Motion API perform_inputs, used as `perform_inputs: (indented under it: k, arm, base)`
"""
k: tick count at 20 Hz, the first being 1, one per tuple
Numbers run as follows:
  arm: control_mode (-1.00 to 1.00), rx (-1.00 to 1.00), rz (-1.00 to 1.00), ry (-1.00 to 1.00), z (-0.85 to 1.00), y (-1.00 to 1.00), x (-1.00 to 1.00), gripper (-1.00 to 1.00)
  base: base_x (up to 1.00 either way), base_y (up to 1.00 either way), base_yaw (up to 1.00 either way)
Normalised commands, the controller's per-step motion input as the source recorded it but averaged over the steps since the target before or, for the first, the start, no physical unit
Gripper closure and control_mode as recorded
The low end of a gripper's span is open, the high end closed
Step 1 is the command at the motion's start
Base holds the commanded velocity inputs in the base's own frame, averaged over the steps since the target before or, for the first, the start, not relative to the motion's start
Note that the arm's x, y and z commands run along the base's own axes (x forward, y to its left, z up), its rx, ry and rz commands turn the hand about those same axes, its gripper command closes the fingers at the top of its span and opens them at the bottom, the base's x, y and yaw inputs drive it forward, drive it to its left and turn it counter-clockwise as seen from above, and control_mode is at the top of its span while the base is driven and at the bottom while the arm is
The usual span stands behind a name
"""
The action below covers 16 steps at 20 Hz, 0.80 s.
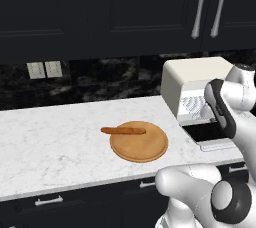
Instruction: Pick up the kebab skewer and baguette bread, and place them inside the toaster oven. Close the toaster oven door and start by setting the timer.
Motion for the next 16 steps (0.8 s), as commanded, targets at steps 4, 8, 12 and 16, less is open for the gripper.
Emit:
perform_inputs:
  k: [4,8,12,16]
  arm:
    - [-1.0,0.0,0.0,-0.07,-0.2,0.0,0.44,1.0]
    - [-1.0,0.0,0.0,-0.09,-0.1,-0.02,0.34,1.0]
    - [-1.0,0.0,0.0,-0.01,-0.13,-0.1,0.26,1.0]
    - [-1.0,0.0,0.0,0.0,-0.08,-0.06,0.32,1.0]
  base:
    - [0.0,0.0,0.0]
    - [0.0,0.0,0.0]
    - [0.0,0.0,0.0]
    - [0.0,0.0,0.0]
